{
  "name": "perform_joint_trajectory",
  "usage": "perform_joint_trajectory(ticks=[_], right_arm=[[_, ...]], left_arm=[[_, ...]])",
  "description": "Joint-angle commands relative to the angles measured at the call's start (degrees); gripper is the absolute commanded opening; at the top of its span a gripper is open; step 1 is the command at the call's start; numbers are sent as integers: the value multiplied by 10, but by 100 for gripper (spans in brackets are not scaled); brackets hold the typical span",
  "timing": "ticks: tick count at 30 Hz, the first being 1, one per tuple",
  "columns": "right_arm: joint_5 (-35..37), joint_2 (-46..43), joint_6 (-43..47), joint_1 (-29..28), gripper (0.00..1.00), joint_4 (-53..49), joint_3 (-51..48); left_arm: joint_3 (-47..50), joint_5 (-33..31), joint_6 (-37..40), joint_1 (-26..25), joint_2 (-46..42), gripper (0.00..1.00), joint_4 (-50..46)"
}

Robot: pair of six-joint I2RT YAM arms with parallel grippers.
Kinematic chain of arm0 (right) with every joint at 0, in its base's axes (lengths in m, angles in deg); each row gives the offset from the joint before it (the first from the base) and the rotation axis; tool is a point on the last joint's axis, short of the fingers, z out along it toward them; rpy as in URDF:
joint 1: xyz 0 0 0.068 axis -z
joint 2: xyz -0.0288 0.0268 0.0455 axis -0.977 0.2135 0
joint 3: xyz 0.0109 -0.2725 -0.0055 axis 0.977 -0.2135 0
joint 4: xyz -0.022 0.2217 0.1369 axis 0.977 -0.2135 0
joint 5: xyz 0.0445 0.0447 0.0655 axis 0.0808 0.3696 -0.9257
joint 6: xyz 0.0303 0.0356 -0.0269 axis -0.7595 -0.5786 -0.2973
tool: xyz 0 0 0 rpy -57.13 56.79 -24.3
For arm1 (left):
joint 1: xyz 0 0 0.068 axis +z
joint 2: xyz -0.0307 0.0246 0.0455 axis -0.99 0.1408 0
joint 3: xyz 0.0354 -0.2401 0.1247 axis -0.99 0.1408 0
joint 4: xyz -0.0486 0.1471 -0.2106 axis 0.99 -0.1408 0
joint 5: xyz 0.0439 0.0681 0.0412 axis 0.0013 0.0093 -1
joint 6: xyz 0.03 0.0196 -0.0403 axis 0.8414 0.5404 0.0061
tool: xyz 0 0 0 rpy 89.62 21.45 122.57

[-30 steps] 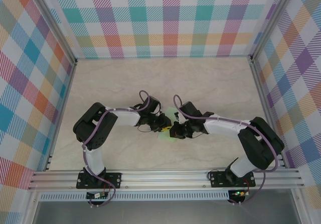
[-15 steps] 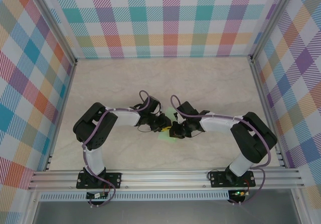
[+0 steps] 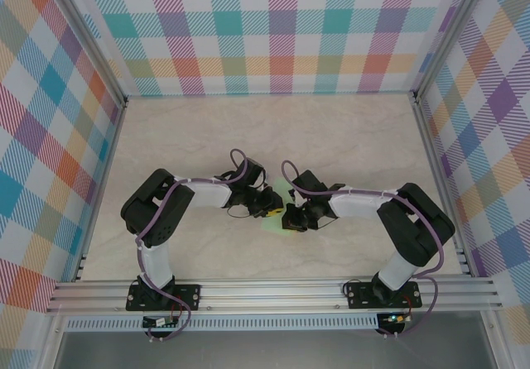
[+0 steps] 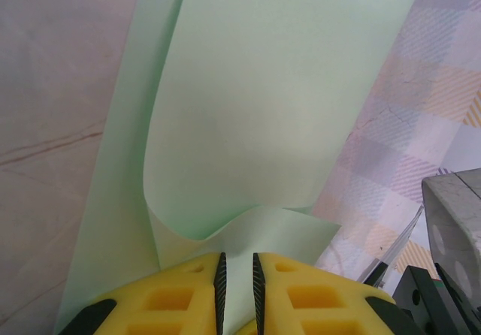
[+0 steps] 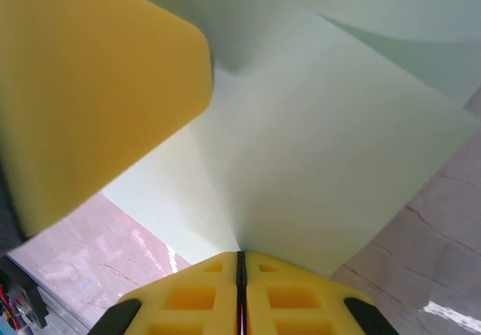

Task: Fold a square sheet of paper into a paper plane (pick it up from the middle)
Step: Fold the triangle a second time at the center of the table.

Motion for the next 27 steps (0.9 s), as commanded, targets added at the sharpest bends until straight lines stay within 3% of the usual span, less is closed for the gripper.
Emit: perform_joint_trajectory(ticks=[1,15,27], right_arm=[[10,13,9,-1,10,-19,-17],[-39,-30,11,-2,10,-30,-5],[1,9,15,-1,9,-58,-33]], left_arm=[[12,-20,10,-12,31,20,-33],[12,-20,13,-12,32,19,-36],[10,-18,16,-12,34,19,-37]])
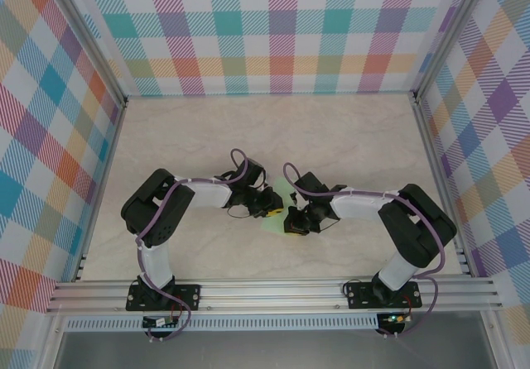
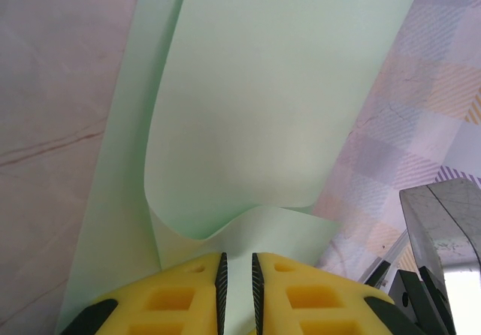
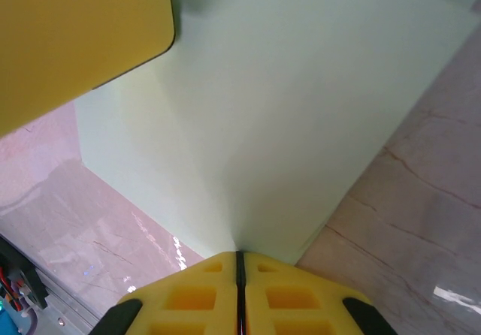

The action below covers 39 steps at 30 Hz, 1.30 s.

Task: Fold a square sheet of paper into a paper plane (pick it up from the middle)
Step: Fold the triangle a second time at the center of the table.

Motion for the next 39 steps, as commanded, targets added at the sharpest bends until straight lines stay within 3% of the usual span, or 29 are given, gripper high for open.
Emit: perform_joint_trajectory(ticks=[1,7,16,22,26,39], right_arm=[[19,11,12,-3,9,-44,-19],[-20,-28,1,-3,10,-13,-22],[13,10,-6,-3,8,-21,-55],[-9,-59,-20,-3,9,-19,-42],[-27,-93,-48,-3,9,34,-31],[-1,3,-59,-2,9,69,-40]], left_arm=[[10,-18,9,-12,33,19,-37],[10,-17,10,-12,32,19,-37],[8,-14,12,-12,33,19,-40],[5,-14,12,-12,33,19,-40],[4,-13,12,-12,33,19,-39],[-1,-12,13,-12,31,19,-41]])
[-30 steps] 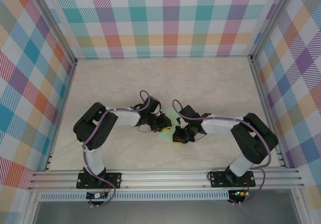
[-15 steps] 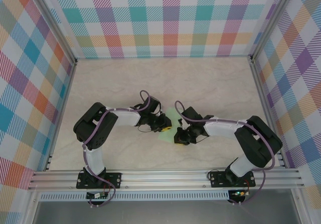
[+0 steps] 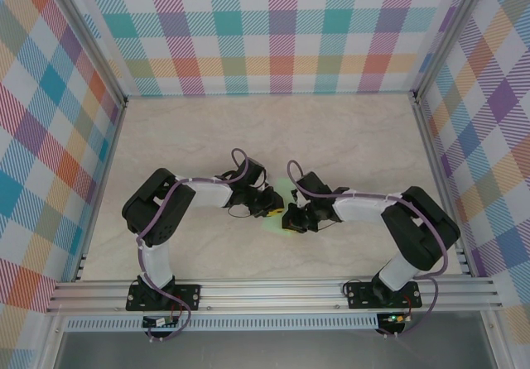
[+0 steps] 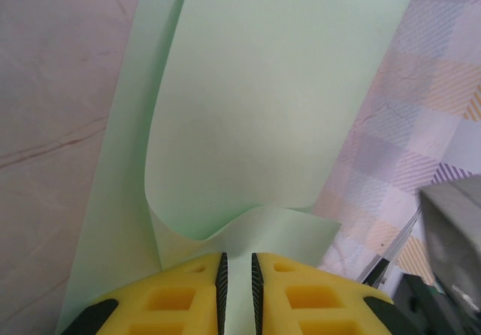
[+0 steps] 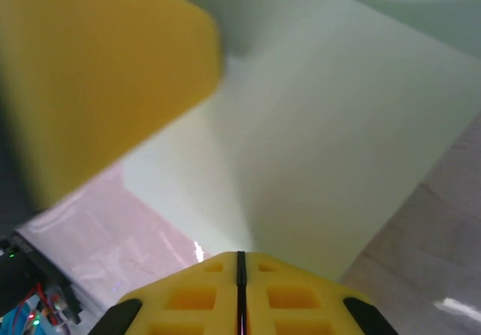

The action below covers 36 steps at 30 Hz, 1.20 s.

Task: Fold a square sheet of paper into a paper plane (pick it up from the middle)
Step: Fold the triangle a second time at the center of the table.

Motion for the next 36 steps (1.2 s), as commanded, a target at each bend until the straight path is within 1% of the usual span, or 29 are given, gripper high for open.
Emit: perform_joint_trajectory(ticks=[1,4,8,13,17,21,24,31,36], right_arm=[[4,14,-4,-3,9,-1,-23],[6,14,-6,-3,9,-3,-48],[4,7,-19,-2,9,12,-72],[7,10,-30,-1,7,21,-70],[11,8,-28,-1,7,14,-64],[13,11,-30,-1,6,15,-65],[14,12,-31,-1,6,15,-65],[21,12,-29,-1,6,5,-69],[36,22,-33,-1,3,-25,-65]], left_arm=[[4,-16,11,-11,27,19,-41],[3,-15,14,-11,24,19,-39],[-3,-10,20,-11,9,22,-30],[-12,21,7,-11,-23,27,2],[-4,29,1,-11,-38,27,3],[4,28,-9,-17,-36,28,21],[2,27,-7,-24,-18,27,21],[5,-38,-2,-24,12,24,9],[-4,-60,25,-23,19,23,-6]])
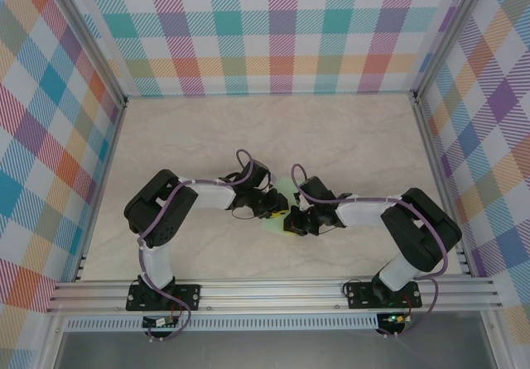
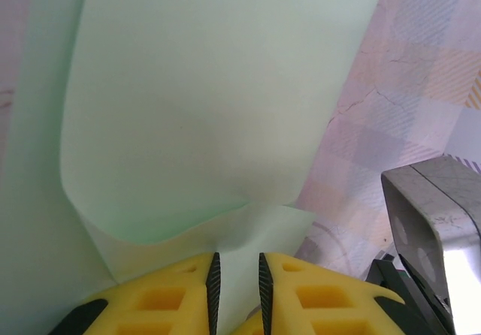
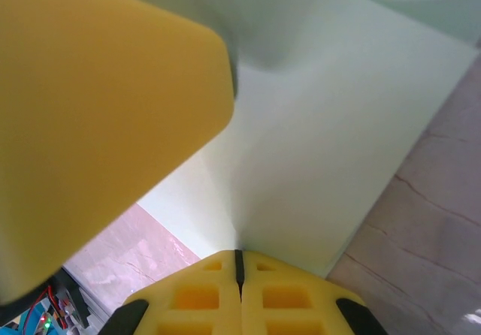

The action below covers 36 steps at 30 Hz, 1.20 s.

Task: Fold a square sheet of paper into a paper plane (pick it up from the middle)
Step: Fold the triangle a second time at the center of the table.

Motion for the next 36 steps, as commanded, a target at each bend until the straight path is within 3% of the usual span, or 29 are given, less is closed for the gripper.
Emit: perform_joint_trajectory(ticks=[1,23,36], right_arm=[[44,35,-9,-4,2,-91,-22],[63,29,-14,-3,1,-126,-21],[59,29,-14,-1,1,-117,-24]], left_arm=[[-2,-49,27,-1,17,23,-20],[-17,-75,76,48,23,25,-16],[-35,-60,106,90,32,26,-15]])
